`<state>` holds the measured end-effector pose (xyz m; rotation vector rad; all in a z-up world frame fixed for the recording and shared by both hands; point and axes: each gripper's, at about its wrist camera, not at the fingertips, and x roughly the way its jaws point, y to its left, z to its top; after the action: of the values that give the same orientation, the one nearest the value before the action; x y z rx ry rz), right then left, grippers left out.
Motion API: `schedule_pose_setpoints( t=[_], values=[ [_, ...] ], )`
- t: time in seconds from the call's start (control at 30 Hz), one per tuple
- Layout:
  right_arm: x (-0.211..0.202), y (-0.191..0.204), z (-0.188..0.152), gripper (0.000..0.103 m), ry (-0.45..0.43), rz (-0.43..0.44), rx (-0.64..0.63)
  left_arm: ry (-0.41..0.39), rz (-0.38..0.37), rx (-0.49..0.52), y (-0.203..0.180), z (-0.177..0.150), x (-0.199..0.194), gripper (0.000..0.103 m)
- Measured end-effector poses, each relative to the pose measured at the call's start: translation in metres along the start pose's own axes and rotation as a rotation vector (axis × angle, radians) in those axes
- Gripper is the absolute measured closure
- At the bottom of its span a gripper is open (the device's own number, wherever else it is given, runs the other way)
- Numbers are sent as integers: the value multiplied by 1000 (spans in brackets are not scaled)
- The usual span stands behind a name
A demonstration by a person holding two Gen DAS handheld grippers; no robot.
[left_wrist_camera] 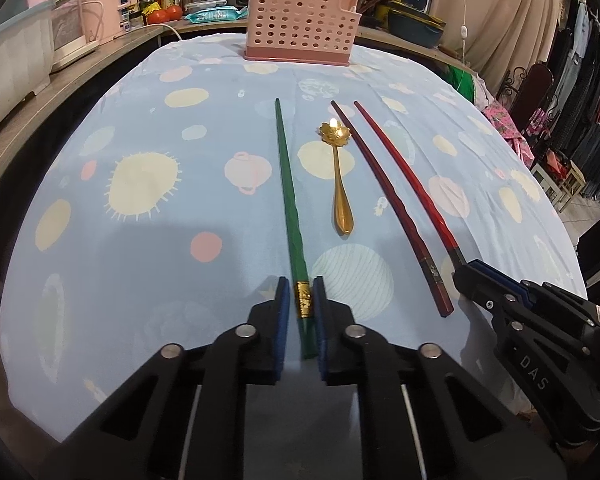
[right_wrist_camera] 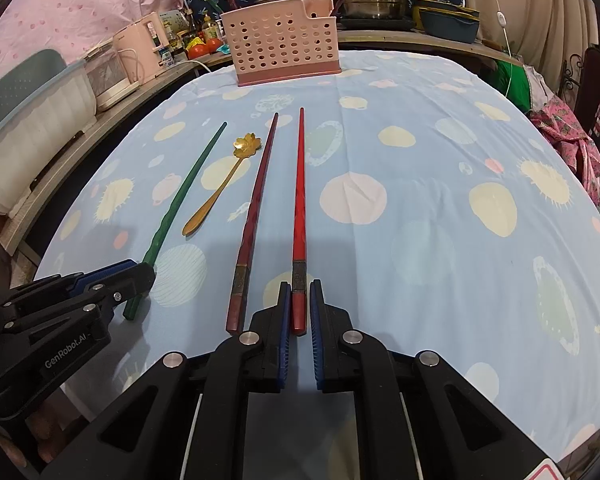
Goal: Organize utensils
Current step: 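Grasp the green chopstick with the left gripper while the right gripper grasps a red chopstick, then lift both chopsticks and carry them toward the pink basket with both grippers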
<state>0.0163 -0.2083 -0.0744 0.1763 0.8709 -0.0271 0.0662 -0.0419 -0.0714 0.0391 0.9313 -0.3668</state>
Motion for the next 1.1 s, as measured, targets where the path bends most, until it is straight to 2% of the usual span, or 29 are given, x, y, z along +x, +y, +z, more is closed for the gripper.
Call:
schedule_pose_setpoints(
  t=[0.27, 0.5, 0.77, 1.1],
  values=[
    [-3, -2, -1, 96, 0, 9, 9, -10, -12, -20, 5, 2, -4, 95],
    [-11, -7, 2, 96, -18, 12, 24, -51, -3, -34, 10, 12, -19, 96],
    [-30, -10, 18, 96, -76, 24, 36, -93, -12, -54, 14, 29, -36, 96],
    [-62, -17, 62, 96, -199, 41, 58, -201, -19, -65, 17, 72, -65, 96]
  ],
)
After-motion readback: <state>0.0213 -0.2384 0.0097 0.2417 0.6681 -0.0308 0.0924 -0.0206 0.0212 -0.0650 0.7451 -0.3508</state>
